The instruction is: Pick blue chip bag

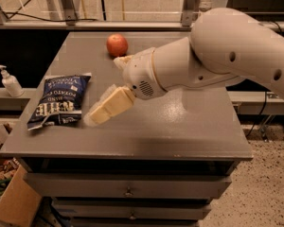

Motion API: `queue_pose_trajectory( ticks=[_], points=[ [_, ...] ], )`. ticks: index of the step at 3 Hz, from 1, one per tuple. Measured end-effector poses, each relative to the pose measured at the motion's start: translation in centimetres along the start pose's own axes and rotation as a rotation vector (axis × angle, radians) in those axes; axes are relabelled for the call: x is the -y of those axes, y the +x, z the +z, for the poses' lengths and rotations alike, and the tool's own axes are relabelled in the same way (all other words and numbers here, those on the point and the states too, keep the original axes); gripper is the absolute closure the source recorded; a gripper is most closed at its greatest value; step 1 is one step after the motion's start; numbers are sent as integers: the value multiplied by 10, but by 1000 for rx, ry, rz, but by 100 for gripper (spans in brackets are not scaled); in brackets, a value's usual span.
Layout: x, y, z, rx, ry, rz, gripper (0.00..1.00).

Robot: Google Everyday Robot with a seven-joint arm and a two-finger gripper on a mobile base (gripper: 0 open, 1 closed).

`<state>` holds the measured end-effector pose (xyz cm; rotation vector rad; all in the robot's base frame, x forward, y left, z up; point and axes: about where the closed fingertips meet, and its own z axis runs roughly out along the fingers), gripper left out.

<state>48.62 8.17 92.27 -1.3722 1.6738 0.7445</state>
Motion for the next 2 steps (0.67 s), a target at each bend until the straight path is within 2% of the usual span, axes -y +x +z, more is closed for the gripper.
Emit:
queue_pose_trajectory(
  ticks=[1,2],
  points=[
    [0,0,0,0,0,0,0],
    [-1,8,11,-16,37,-36,0]
  ],
)
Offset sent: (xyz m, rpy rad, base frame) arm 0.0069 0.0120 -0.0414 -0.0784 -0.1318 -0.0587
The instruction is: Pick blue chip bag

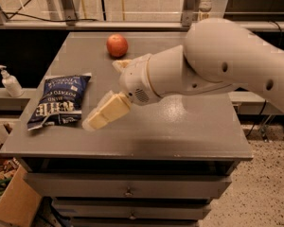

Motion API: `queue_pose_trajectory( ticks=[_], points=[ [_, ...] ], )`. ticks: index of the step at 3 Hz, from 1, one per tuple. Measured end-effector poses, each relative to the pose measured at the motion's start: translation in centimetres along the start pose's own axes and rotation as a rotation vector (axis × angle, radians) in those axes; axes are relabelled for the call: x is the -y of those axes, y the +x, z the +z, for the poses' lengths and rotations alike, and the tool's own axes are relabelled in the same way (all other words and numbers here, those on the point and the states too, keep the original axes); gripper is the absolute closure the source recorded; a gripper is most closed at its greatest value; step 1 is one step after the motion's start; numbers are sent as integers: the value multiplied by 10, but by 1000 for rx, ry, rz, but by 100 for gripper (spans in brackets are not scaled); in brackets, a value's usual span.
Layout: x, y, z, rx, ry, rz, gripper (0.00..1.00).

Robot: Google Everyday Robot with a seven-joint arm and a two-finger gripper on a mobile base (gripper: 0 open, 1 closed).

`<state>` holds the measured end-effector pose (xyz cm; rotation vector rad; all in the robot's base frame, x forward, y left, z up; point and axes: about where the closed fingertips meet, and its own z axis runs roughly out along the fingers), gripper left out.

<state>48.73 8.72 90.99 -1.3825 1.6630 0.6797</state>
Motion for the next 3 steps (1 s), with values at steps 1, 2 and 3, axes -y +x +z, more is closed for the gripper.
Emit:
queue_pose_trajectory(
  ticks=[1,2,3],
  points=[
    [-1,11,26,-15,55,-70,0],
    [5,19,51,-31,108,-106,0],
    [15,23,77,-40,139,-105,0]
  ],
)
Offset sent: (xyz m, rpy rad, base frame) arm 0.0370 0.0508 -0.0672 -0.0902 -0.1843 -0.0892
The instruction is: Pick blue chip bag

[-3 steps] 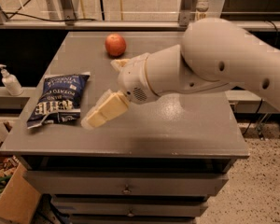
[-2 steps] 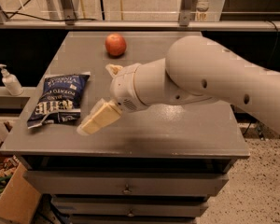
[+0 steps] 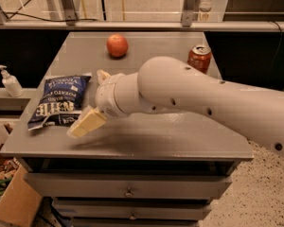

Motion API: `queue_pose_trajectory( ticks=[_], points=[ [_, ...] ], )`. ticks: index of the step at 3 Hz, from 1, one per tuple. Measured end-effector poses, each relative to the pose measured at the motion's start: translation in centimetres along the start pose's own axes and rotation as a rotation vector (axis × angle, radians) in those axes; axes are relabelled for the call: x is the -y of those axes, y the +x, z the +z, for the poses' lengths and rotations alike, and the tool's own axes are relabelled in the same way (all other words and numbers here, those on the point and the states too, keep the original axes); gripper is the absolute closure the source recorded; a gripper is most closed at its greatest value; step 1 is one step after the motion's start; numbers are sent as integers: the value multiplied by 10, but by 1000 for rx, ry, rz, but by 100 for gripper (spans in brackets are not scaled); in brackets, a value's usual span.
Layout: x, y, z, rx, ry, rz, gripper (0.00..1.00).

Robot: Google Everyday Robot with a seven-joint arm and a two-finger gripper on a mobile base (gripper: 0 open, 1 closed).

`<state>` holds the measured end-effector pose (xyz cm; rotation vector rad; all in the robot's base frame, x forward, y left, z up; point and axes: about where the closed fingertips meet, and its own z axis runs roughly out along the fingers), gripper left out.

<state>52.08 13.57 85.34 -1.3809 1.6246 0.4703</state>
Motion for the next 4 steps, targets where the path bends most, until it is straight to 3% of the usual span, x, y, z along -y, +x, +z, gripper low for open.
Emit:
queue_pose_trajectory(
  ticks=[2,3,4],
  points=[
    [3,-2,43,5,16,26,0],
    [1,-5,55,25,10,41,16],
    [1,-10,60,63,5,67,40]
  ],
)
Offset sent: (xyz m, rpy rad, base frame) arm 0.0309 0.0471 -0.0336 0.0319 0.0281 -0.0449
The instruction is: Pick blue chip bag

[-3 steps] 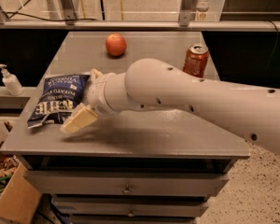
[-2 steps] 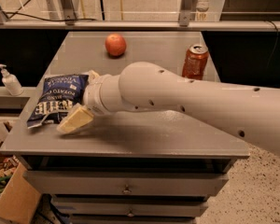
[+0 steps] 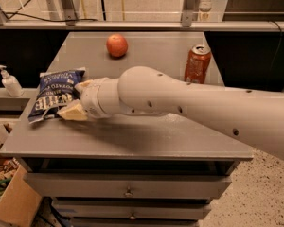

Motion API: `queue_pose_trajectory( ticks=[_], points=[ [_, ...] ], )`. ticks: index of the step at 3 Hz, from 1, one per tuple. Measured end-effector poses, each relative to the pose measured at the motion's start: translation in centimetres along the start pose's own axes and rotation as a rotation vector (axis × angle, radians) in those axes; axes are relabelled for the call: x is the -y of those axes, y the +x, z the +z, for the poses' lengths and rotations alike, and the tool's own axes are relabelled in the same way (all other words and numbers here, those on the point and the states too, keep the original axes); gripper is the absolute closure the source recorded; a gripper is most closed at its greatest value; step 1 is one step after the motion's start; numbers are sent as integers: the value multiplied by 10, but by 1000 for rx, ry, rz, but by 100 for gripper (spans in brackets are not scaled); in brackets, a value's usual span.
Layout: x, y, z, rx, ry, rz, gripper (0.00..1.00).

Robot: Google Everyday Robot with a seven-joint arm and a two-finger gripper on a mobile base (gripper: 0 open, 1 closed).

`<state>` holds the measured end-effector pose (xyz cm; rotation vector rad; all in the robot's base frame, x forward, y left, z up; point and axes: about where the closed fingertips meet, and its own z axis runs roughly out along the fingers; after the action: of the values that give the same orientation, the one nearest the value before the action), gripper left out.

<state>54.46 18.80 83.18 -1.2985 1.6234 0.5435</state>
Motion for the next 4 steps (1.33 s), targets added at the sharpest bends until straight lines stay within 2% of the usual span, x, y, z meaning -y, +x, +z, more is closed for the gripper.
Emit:
queue_pose_trajectory(
  ticks=[2,3,4],
  points=[
    [-5,-15,-12,108,9,66,87],
    [3,-29,-26,221,30,129,100],
    [11,-48,-42,361,42,184,100]
  ],
)
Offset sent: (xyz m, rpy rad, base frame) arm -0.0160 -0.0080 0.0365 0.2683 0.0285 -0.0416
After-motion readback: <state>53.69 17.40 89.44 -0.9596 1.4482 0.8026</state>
